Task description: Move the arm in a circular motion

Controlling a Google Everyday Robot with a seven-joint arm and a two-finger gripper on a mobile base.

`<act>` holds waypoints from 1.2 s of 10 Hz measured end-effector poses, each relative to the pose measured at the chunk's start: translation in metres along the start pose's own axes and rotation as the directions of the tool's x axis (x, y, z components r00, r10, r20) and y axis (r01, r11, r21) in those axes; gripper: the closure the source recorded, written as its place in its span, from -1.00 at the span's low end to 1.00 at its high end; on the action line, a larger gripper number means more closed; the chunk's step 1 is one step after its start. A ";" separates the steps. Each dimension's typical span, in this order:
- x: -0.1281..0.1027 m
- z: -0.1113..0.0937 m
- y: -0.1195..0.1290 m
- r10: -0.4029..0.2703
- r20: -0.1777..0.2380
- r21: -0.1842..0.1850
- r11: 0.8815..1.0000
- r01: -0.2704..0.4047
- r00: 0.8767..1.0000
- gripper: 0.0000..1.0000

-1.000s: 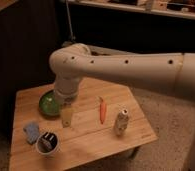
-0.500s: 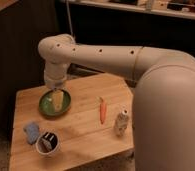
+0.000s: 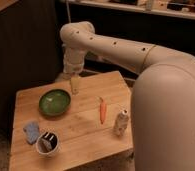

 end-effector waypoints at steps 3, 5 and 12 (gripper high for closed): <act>0.064 -0.036 0.035 0.106 -0.081 0.032 0.994 -0.104 0.991 -0.60; 0.101 -0.056 0.069 0.183 -0.124 0.048 0.983 -0.178 0.975 -0.60; 0.178 -0.103 0.213 0.369 -0.169 0.100 0.929 -0.357 0.914 -0.60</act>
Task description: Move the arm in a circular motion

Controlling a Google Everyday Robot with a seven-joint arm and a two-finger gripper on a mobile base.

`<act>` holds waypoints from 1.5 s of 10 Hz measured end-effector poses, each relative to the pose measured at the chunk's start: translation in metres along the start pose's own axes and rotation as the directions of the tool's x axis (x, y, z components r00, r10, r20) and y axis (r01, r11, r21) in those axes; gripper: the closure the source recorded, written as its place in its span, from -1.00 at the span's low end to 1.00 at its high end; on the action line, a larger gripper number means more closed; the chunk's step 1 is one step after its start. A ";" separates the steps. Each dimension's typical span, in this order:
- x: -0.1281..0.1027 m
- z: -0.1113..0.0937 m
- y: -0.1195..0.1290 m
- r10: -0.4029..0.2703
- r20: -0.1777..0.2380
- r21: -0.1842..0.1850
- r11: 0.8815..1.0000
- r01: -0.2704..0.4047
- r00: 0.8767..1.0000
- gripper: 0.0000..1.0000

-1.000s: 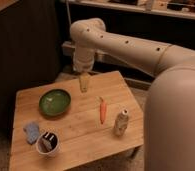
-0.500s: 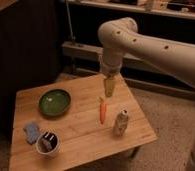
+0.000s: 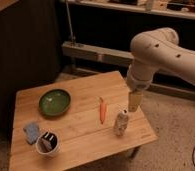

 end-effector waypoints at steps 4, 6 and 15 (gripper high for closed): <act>-0.018 0.002 0.054 -0.073 0.045 -0.033 0.997 0.074 0.996 -0.60; -0.061 0.012 0.073 -0.147 0.089 -0.060 0.987 0.152 0.985 -0.60; -0.301 0.066 0.094 -0.461 0.248 -0.124 0.857 0.500 0.852 -0.60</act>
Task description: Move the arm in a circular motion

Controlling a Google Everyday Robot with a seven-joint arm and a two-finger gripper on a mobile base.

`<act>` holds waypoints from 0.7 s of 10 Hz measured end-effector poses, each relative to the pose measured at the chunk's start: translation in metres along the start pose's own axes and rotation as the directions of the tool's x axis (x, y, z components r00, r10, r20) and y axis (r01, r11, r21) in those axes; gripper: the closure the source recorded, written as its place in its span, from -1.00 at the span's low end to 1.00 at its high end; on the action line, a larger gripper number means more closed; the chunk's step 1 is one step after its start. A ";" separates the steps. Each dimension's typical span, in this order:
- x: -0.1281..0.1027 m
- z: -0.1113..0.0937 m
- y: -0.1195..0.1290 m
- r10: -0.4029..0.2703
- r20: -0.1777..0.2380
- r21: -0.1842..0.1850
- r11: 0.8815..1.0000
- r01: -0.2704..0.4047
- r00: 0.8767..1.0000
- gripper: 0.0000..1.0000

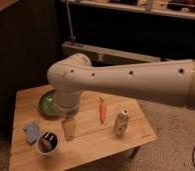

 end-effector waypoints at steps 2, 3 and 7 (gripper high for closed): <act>-0.028 0.015 -0.039 -0.073 -0.001 -0.014 0.997 0.073 0.997 -0.60; -0.036 0.019 -0.057 -0.098 -0.009 -0.014 0.995 0.098 0.995 -0.60; -0.019 0.016 -0.138 -0.048 -0.058 0.032 0.998 0.050 0.997 -0.60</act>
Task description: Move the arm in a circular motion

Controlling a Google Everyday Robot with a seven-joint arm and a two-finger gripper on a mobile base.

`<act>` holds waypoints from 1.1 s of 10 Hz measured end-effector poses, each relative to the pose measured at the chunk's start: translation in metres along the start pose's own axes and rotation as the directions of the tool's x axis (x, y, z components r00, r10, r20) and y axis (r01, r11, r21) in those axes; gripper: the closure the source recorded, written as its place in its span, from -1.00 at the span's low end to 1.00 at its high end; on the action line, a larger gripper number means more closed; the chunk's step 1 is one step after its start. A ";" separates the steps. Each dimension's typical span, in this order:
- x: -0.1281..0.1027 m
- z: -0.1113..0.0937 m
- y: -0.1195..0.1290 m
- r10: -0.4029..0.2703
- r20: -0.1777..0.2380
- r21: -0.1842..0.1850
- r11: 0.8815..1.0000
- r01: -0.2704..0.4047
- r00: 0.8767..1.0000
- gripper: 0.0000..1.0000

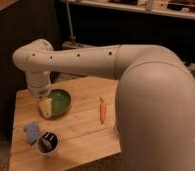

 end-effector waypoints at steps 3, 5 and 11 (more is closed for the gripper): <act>0.064 -0.021 -0.030 0.120 -0.041 0.055 0.991 -0.118 0.992 -0.60; 0.112 -0.043 -0.023 0.212 -0.071 0.092 0.974 -0.205 0.975 -0.60; 0.246 -0.103 0.071 0.479 -0.108 0.190 0.870 -0.455 0.871 -0.60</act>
